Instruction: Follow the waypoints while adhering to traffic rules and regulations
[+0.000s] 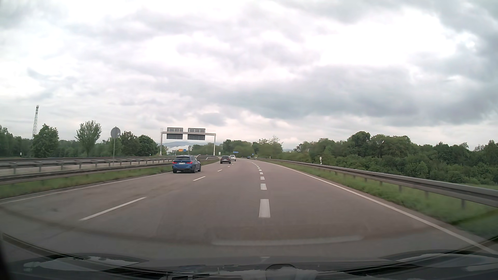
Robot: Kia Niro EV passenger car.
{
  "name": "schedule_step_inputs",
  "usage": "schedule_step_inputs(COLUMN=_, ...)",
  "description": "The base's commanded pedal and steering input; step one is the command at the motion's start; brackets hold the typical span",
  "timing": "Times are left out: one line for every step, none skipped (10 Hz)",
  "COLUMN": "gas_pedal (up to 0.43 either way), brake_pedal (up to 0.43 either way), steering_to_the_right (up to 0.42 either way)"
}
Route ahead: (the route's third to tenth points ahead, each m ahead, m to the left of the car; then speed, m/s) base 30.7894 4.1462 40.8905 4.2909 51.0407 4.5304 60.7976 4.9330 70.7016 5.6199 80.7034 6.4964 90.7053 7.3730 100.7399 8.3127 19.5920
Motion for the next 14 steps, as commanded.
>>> schedule_step_inputs(gas_pedal=0.268, brake_pedal=0.0, steering_to_the_right=-0.007)
schedule_step_inputs(gas_pedal=0.268, brake_pedal=0.0, steering_to_the_right=-0.007)
schedule_step_inputs(gas_pedal=0.268, brake_pedal=0.0, steering_to_the_right=-0.007)
schedule_step_inputs(gas_pedal=0.268, brake_pedal=0.0, steering_to_the_right=-0.007)
schedule_step_inputs(gas_pedal=0.268, brake_pedal=0.0, steering_to_the_right=-0.007)
schedule_step_inputs(gas_pedal=0.268, brake_pedal=0.0, steering_to_the_right=-0.007)
schedule_step_inputs(gas_pedal=0.268, brake_pedal=0.0, steering_to_the_right=-0.007)
schedule_step_inputs(gas_pedal=0.268, brake_pedal=0.0, steering_to_the_right=-0.006)
schedule_step_inputs(gas_pedal=0.268, brake_pedal=0.0, steering_to_the_right=-0.006)
schedule_step_inputs(gas_pedal=0.268, brake_pedal=0.0, steering_to_the_right=-0.006)
schedule_step_inputs(gas_pedal=0.268, brake_pedal=0.0, steering_to_the_right=-0.006)
schedule_step_inputs(gas_pedal=0.268, brake_pedal=0.0, steering_to_the_right=-0.006)
schedule_step_inputs(gas_pedal=0.268, brake_pedal=0.0, steering_to_the_right=-0.006)
schedule_step_inputs(gas_pedal=0.268, brake_pedal=0.0, steering_to_the_right=-0.006)
